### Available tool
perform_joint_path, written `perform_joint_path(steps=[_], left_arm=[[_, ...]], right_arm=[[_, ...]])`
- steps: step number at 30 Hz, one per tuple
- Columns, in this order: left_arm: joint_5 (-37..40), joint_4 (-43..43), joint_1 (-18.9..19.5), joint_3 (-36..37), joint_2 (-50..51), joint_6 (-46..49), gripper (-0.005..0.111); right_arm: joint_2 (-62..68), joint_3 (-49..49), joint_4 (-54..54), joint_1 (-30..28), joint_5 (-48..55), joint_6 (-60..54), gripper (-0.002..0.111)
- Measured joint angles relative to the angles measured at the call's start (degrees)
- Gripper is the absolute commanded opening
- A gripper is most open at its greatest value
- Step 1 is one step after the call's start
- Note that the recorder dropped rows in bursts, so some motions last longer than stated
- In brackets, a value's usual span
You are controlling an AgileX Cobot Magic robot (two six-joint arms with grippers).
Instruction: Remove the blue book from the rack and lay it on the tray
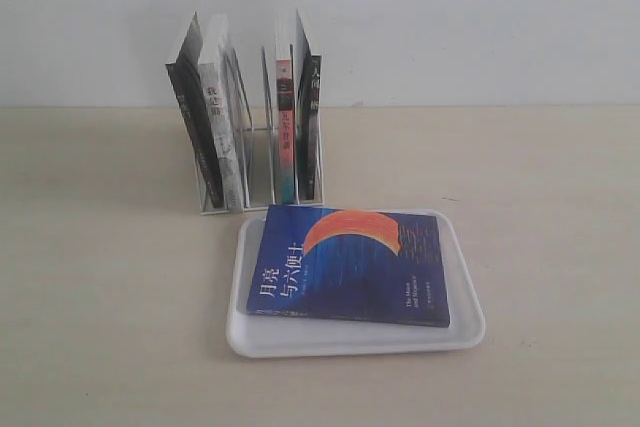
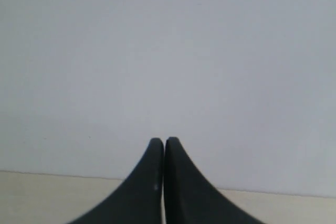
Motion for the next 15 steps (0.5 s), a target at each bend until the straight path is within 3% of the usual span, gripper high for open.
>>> perform_joint_path(steps=[5,10,15], left_arm=[[0.0,0.0,0.0,0.0,0.0,0.0,0.004],[0.0,0.0,0.0,0.0,0.0,0.0,0.004],[0.0,0.0,0.0,0.0,0.0,0.0,0.004]], right_arm=[[-7.0,7.3,2.0,-9.6,-9.2,4.1,0.000],[-13.6,16.3,4.8,-23.2,-23.2,9.7,0.000],[-16.7,22.4,5.4,-29.8,-32.4,11.2,0.000]])
